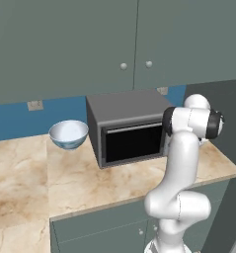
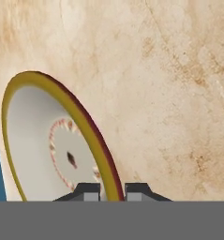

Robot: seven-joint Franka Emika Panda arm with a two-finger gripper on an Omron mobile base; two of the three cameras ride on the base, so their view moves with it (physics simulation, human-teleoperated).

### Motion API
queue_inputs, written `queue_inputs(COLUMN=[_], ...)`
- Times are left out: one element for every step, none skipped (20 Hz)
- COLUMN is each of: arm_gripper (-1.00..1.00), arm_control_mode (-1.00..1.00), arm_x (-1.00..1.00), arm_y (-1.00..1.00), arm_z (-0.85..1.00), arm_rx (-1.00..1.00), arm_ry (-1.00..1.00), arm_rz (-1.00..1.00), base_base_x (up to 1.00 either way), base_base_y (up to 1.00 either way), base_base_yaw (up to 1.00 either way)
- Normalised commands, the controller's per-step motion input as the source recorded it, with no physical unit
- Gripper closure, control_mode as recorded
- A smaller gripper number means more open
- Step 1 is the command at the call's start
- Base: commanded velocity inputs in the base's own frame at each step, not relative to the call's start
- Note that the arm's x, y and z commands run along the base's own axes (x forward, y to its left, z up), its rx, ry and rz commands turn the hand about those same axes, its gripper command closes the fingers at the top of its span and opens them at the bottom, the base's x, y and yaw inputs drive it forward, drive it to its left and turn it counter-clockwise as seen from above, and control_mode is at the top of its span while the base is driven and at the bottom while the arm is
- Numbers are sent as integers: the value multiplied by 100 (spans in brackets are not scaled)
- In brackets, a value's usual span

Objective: Pick up the bowls on the counter and stack them on top of one another in the open cabinet. Place the smaller bowl on top of the larger bowl.

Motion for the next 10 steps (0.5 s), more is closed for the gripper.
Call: queue_inputs(arm_gripper=[100, 100, 100, 100, 100, 100, 100, 100, 100, 100], arm_control_mode=[-100, -100, -100, -100, -100, -100, -100, -100, -100, -100], arm_x=[-19, -35, -44, -50, -54, -54, -55, -55, -52, -50], arm_y=[0, 0, 0, 0, 0, 0, 0, 0, 0, 0], arm_z=[0, 2, 7, 17, 21, 27, 32, 38, 40, 47], arm_rx=[0, 0, 0, 0, 0, 0, 0, 0, 0, 0], arm_ry=[0, -5, -8, -9, -8, -7, -6, -5, -3, -2], arm_rz=[0, 0, 0, 0, 0, 0, 0, 0, 0, 0], base_base_x=[0, 0, 0, 0, 0, 0, 0, 0, 0, 0], base_base_y=[0, 0, 0, 0, 0, 0, 0, 0, 0, 0], base_base_yaw=[0, 0, 0, 0, 0, 0, 0, 0, 0, 0])
